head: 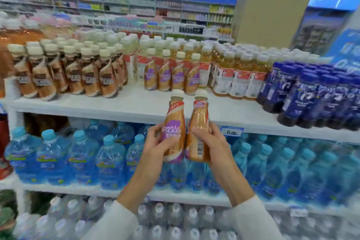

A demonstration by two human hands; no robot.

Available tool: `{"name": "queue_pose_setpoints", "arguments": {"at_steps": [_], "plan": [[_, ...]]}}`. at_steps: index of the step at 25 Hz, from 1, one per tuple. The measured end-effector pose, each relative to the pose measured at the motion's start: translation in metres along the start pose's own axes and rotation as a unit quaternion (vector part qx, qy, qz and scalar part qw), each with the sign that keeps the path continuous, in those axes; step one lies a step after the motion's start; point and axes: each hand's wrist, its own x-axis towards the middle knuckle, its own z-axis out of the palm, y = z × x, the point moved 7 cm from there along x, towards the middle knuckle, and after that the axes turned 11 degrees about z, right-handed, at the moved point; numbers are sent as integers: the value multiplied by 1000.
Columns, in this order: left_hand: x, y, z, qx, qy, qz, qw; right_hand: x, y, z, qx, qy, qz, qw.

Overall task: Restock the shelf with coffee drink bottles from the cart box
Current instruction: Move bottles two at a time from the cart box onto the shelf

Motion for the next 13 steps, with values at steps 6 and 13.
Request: {"name": "queue_pose_setpoints", "arguments": {"at_steps": [6,13], "plan": [[93,19,51,73,-134,46,987,63,-71,-23,-27,28,-93,995],[155,-3,53,138,-182,70,971,120,-79,-28,-102,45,-124,986]]}}
